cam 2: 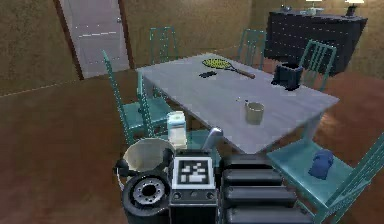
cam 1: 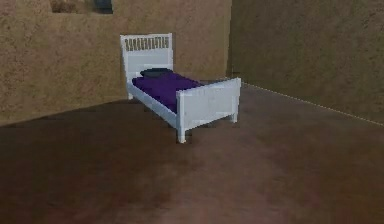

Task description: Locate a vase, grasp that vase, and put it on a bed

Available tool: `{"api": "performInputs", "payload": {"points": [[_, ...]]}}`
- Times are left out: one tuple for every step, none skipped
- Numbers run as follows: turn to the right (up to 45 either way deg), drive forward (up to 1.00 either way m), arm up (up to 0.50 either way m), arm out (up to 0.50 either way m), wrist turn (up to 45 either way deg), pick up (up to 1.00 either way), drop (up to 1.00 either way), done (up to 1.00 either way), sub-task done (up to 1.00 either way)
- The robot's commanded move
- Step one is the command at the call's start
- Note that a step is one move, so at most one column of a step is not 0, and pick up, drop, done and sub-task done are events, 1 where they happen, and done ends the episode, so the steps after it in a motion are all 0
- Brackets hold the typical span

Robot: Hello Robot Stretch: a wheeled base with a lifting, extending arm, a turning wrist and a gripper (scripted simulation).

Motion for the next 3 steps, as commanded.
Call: {"api": "performInputs", "payload": {"points": [[0.0,0.45,0.00,0.00,0.0,0.00,0.00,0.00,0.00],[33.0,0.00,0.00,0.00,0.0,0.00,0.00,0.00,0.00],[0.0,1.00,0.00,0.00,0.0,0.00,0.00,0.00,0.00]]}}
